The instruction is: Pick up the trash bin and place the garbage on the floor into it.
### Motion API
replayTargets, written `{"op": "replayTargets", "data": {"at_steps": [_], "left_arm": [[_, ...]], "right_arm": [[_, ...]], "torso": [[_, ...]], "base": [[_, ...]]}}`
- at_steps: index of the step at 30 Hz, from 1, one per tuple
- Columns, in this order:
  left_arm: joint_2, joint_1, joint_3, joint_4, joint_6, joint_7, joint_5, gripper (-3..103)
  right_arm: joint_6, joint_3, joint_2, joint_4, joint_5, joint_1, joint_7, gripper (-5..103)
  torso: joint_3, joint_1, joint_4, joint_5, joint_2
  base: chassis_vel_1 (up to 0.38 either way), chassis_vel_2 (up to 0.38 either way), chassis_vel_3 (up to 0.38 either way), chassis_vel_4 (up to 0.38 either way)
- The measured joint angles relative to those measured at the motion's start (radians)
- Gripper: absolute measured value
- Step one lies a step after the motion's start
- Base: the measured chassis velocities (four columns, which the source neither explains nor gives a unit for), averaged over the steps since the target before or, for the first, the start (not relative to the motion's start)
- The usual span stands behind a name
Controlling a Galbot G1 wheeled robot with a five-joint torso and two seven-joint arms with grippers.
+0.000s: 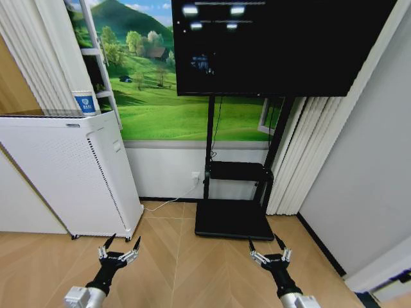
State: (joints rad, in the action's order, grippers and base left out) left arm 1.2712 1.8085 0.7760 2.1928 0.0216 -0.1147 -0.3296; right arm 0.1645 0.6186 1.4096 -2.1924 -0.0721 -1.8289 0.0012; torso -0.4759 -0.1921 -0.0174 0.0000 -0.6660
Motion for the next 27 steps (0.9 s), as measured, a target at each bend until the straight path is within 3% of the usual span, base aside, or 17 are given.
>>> {"op": "replayTargets", "data": {"at_steps": [13,27], "left_arm": [[0.000,0.000,0.000,0.000,0.000,0.000,0.000,100],[0.000,0.000,0.000,0.000,0.000,0.000,0.000,100]], "right_arm": [[0.000,0.000,0.000,0.000,0.000,0.000,0.000,100],[0.000,0.000,0.000,0.000,0.000,0.000,0.000,100]], "torso": [[0.002,0.001,0.0000,0.0000,0.004],[0.004,0.003,0.0001,-0.0003,0.006]], "base": [[0.037,-0.028,-0.035,0.040],[0.211,-0.220,-0.215,0.226]]}}
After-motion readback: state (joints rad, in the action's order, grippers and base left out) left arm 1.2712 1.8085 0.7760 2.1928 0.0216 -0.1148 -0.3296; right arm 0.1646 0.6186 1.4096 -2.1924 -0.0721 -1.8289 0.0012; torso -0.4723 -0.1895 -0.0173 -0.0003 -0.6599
